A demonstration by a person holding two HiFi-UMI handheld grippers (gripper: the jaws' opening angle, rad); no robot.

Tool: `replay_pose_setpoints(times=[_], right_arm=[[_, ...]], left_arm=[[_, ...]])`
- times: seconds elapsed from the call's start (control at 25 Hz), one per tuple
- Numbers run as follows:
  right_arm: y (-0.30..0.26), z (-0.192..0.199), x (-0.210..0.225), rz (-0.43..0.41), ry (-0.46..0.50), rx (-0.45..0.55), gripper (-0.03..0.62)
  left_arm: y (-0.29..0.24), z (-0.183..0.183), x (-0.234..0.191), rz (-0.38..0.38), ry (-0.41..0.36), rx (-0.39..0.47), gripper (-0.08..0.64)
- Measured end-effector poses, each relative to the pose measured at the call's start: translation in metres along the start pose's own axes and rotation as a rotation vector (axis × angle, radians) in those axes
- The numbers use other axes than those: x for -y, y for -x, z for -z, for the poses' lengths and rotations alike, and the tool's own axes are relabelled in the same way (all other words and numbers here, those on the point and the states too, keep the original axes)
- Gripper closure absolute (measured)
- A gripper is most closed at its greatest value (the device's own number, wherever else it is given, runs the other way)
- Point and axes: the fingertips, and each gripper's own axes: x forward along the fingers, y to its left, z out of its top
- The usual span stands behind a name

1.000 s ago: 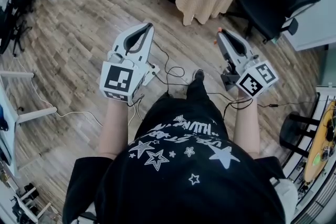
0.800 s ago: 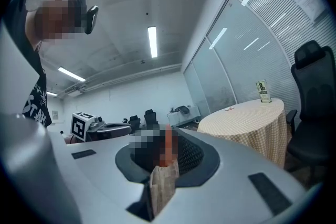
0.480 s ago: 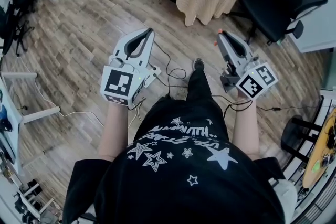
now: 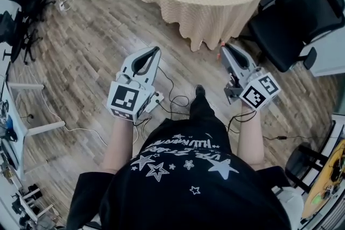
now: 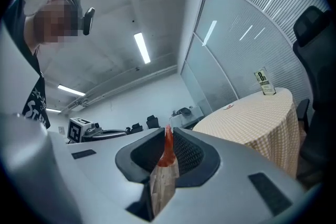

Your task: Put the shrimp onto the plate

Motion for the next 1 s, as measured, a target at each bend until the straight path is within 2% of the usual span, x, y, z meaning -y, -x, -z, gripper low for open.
replay_pose_setpoints(times=[0.12, 0.52, 0.76, 1.0], right_arm=[[-0.01, -0.014, 0.041, -0.012, -0.012, -0.012, 0.534], [-0.039, -0.057, 0.149, -0.087, -0.03, -0.061, 0.534], [-0.044, -0.072, 0.172, -0.109, -0.044, -0.044, 0.532], [-0.063, -0.072, 0.174, -0.136, -0.054, -0.061, 0.534]], left_arm=[[-0.037, -0.006, -0.004, -0.015, 0.037, -0.008, 0.551], [-0.141, -0.035, -0.009, -0.093, 0.045, -0.028, 0.551], [-0.156, -0.04, -0.006, -0.124, 0.048, -0.052, 0.551], [-0.155, -0.042, -0.031, -0.177, 0.081, -0.045, 0.551]])
